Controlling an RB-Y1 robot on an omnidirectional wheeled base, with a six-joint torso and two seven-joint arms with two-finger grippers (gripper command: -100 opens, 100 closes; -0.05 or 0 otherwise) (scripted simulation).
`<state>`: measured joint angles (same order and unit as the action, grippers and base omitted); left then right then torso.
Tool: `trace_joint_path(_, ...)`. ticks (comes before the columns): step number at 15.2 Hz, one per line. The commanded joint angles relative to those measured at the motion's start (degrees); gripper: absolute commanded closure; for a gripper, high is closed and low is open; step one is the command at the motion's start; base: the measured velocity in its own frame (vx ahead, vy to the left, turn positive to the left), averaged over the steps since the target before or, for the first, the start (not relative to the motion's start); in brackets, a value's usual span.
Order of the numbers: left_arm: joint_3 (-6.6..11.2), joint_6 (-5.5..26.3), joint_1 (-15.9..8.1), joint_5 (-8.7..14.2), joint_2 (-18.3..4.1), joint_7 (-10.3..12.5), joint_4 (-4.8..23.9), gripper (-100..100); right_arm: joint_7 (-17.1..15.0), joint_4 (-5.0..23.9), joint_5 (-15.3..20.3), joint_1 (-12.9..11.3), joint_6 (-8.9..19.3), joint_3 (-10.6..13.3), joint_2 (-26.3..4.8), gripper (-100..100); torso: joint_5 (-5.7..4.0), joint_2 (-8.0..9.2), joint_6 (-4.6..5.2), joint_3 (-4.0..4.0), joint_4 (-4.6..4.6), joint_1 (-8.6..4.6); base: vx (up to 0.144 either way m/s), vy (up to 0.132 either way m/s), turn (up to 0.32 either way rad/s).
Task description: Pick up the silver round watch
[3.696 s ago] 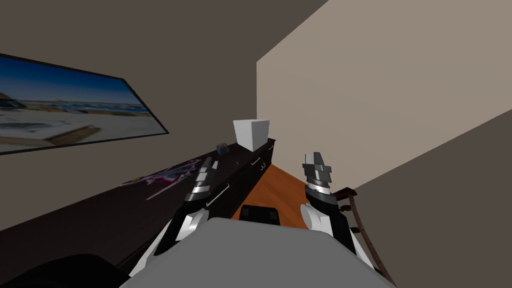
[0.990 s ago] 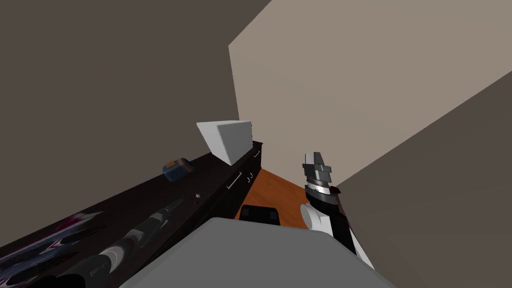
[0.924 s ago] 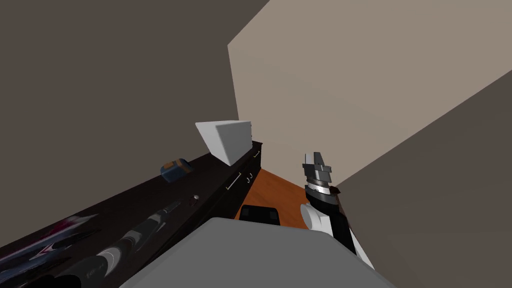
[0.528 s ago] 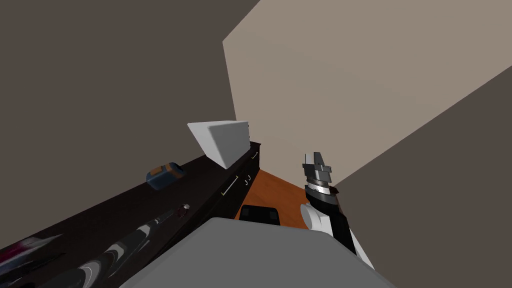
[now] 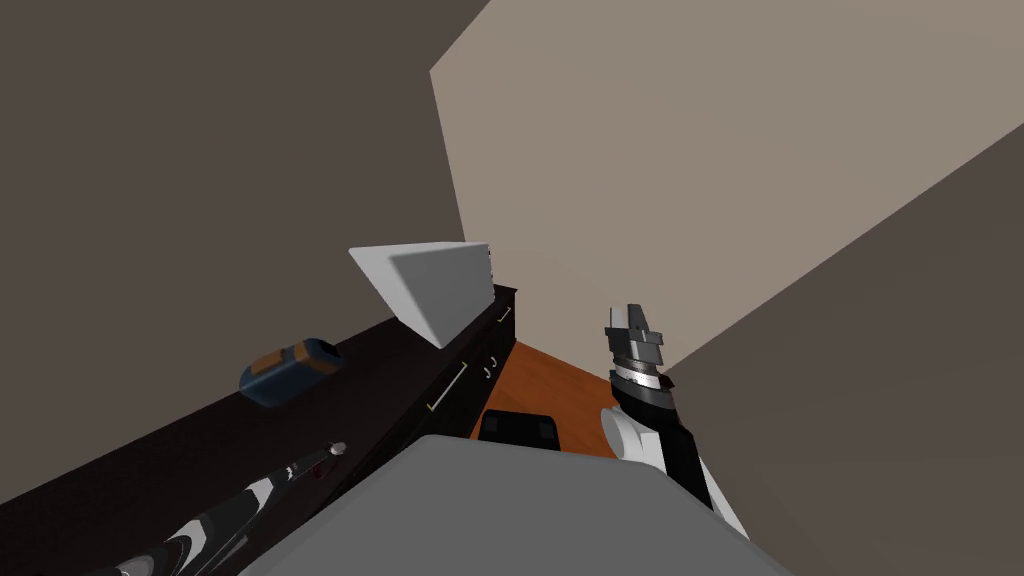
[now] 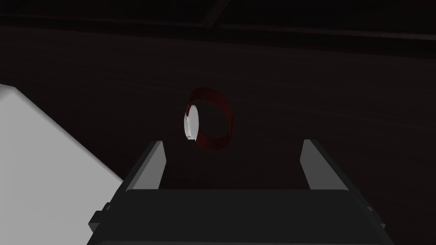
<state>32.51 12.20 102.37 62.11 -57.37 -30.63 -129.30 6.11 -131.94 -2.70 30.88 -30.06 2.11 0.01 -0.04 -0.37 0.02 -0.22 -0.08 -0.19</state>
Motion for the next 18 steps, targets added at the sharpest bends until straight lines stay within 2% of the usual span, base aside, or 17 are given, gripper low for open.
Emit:
trace_joint_path(1, 1.00, 0.95, 1.66, 1.27, -1.17, -0.49, -0.22, -100, 0.00, 0.00, 0.00, 0.00, 0.00, 0.00, 0.00, 0, 0.00, 0.00, 0.00, 0.00, 0.00, 0.00, 0.090, -0.020, -0.053)
trace_joint_path(4, 2.46, 2.68, 4.41, 3.67, -3.79, -1.51, -0.49, -100, 0.00, 0.00, 0.00, 0.00, 0.00, 0.00, 0.00, 0, 0.00, 0.04, 0.00, 0.02, 0.01, -0.02, 0.085, -0.026, -0.068)
trace_joint_path(5, 1.80, 1.90, 3.38, 2.67, -2.70, -1.09, -0.37, -100, 0.00, 0.00, 0.00, 0.00, 0.00, 0.00, 0.00, 0, -0.01, -0.02, 0.01, -0.01, 0.00, -0.04, 0.071, -0.018, -0.038)
trace_joint_path(6, -0.02, 1.97, 1.52, 1.92, -2.80, -0.96, 0.98, -100, 0.00, 0.00, 0.00, 0.00, 0.00, 0.00, 0.00, 0, -0.01, 0.04, -0.02, 0.02, 0.01, -0.02, 0.024, -0.004, -0.038)
trace_joint_path(10, -2.59, 1.85, -1.21, 0.67, -2.68, -0.61, 2.80, -100, 0.00, 0.00, 0.00, -0.01, 0.00, 0.00, 0.00, 0, 0.03, 0.42, -0.02, 0.24, 0.10, 0.10, -0.007, 0.004, -0.046)
trace_joint_path(11, -3.88, 1.79, -2.57, 0.04, -2.62, -0.44, 3.71, -100, 0.00, 0.00, 0.00, -0.01, 0.00, 0.00, 0.00, 0, 0.04, 0.46, -0.03, 0.27, 0.11, 0.12, -0.010, 0.006, -0.042)
trace_joint_path(12, -4.52, 1.75, -3.26, -0.27, -2.58, -0.35, 4.16, -100, 0.00, 0.00, 0.00, -0.01, 0.00, 0.00, 0.00, 0, 0.04, 0.47, -0.02, 0.28, 0.12, 0.12, -0.007, 0.005, -0.053)
trace_joint_path(13, -3.55, 1.81, -2.28, 0.23, -2.68, -0.50, 3.52, -100, 0.00, 0.00, 0.00, -0.01, 0.00, 0.00, 0.00, 0, 0.04, 0.47, -0.02, 0.28, 0.12, 0.12, -0.003, 0.004, -0.020)
trace_joint_path(14, -3.79, 1.77, -2.48, 0.13, -2.68, -0.46, 3.69, 100, 0.00, 0.00, 0.00, -0.01, 0.00, 0.00, 0.00, 0, 0.03, 0.47, -0.03, 0.28, 0.12, 0.11, 0.000, 0.000, 0.000)
trace_joint_path(18, -3.66, 1.64, -2.53, 0.14, -2.69, -0.47, 3.50, 100, 0.00, 0.00, 0.00, -0.01, 0.00, 0.00, 0.00, 0, 0.26, 0.47, -0.10, 0.26, 0.09, 0.35, 0.001, -0.002, -0.006)
